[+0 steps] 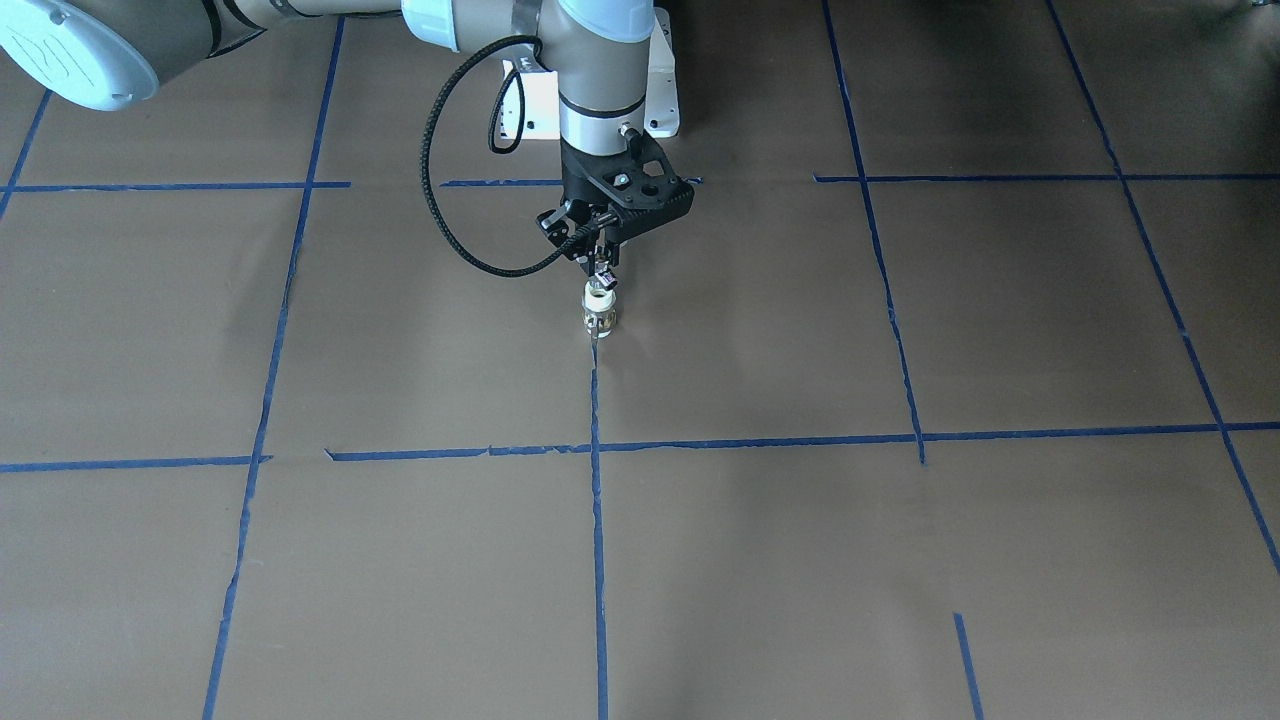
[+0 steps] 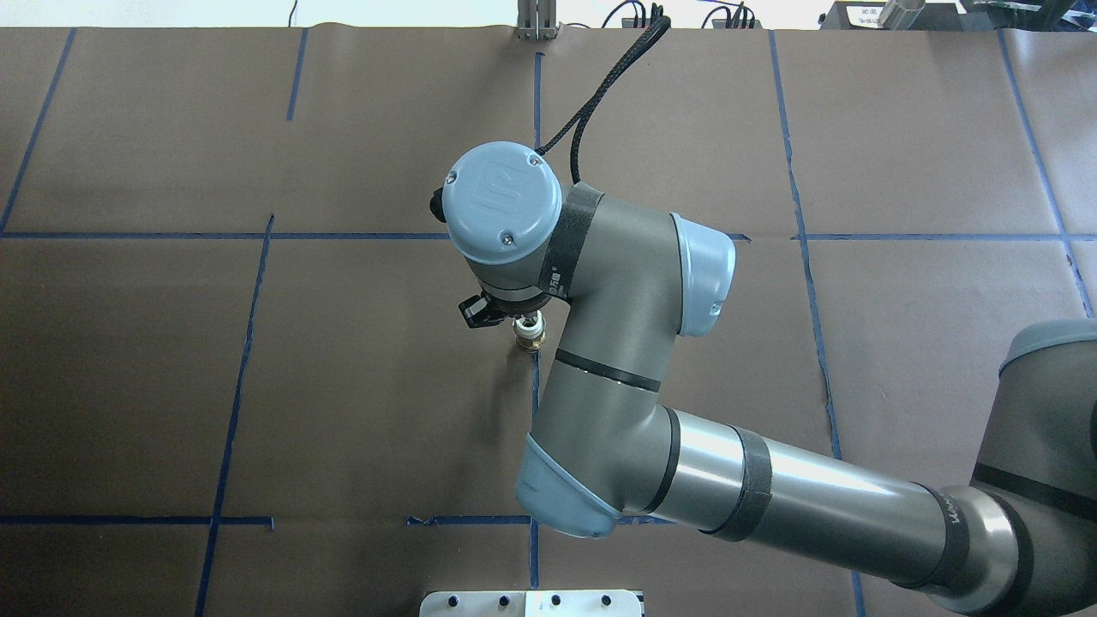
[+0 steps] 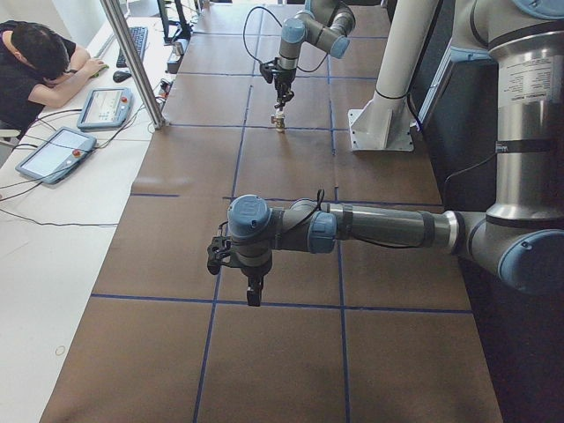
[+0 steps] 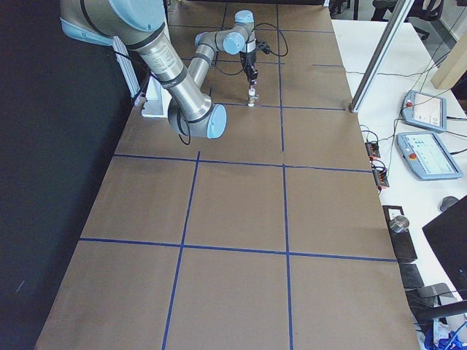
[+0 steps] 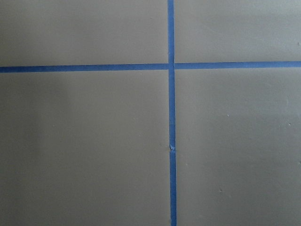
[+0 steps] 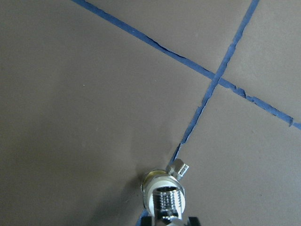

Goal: Assemble PPR valve and pipe with both arms
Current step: 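Lower the chrome valve body onto the pipe and press it in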

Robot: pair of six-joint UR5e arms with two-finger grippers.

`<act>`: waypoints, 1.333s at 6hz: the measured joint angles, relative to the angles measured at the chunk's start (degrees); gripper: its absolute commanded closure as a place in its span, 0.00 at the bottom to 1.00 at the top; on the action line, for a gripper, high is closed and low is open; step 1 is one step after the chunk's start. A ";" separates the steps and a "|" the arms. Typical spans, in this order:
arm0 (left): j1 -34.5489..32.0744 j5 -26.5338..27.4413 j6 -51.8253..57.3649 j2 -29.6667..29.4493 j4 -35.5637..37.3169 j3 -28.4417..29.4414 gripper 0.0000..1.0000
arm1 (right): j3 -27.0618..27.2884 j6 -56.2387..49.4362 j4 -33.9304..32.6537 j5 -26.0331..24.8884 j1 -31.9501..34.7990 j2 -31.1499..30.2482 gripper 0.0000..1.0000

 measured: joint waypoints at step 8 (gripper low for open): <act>0.00 0.00 0.18 0.00 0.00 0.11 0.00 | -0.25 -0.26 -0.01 -2.71 -0.06 0.14 1.00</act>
